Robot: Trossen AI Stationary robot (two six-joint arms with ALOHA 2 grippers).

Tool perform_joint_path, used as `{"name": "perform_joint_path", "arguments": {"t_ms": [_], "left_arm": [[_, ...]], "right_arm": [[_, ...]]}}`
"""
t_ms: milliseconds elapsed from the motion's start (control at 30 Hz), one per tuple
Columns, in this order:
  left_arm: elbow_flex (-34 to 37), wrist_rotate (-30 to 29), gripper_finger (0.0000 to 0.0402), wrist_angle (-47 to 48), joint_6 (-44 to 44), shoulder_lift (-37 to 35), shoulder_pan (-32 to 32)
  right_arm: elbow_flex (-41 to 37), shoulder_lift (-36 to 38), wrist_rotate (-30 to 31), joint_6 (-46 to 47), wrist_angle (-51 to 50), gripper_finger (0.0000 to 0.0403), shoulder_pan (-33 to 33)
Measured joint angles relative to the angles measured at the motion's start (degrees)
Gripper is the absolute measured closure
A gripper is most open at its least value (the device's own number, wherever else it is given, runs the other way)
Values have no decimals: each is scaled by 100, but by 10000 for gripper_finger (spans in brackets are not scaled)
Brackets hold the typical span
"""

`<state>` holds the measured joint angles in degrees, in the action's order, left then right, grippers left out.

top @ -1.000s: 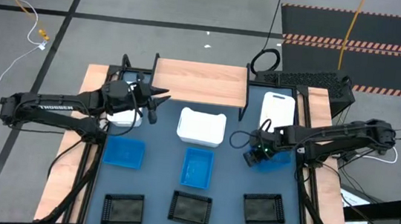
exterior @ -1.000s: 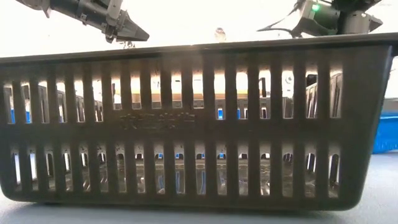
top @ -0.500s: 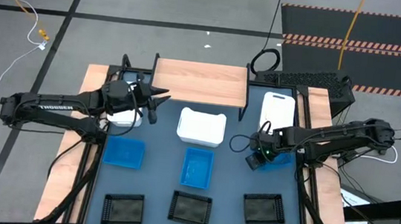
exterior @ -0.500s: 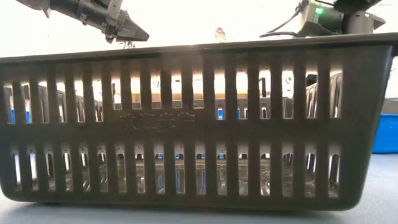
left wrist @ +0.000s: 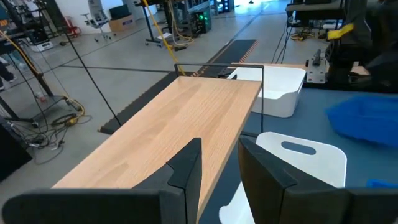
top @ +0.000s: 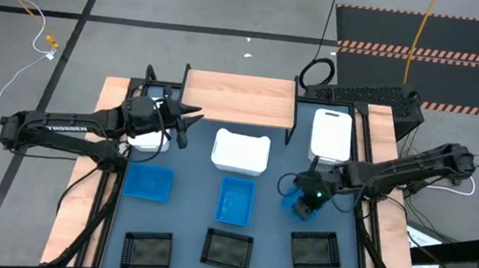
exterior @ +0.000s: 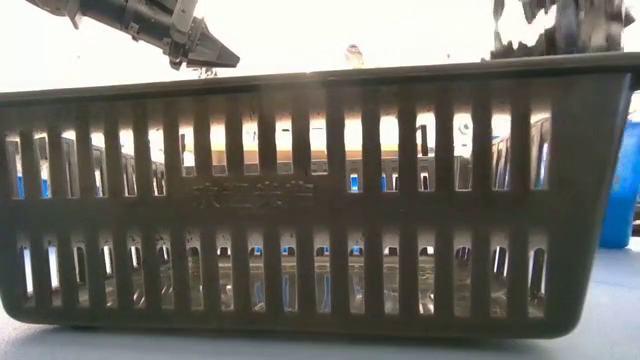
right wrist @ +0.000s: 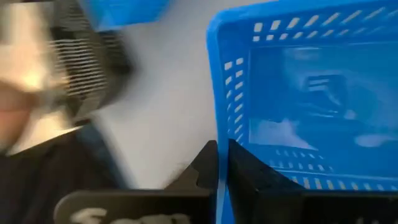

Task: Stack baskets on shelf by color
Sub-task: Put the right blue bin on the shelf

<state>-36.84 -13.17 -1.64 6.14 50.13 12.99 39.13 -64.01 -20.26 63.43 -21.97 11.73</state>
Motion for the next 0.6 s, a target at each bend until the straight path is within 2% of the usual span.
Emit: {"name": "perform_joint_path", "arguments": {"t_ms": [200, 267, 433, 600], "left_arm": [[0, 0, 295, 6, -12, 0, -1], [0, 2, 295, -3, -14, 0, 1], [0, 0, 295, -107, 105, 0, 1], [2, 0, 295, -219, 519, 0, 3]], "right_arm": [[17, 171, -275, -88, 1795, 398, 103], [202, 180, -299, -386, 1803, 399, 16], [1026, 173, -190, -2010, 1499, 399, -247], [2372, 164, 462, -4310, 524, 399, -459]]}}
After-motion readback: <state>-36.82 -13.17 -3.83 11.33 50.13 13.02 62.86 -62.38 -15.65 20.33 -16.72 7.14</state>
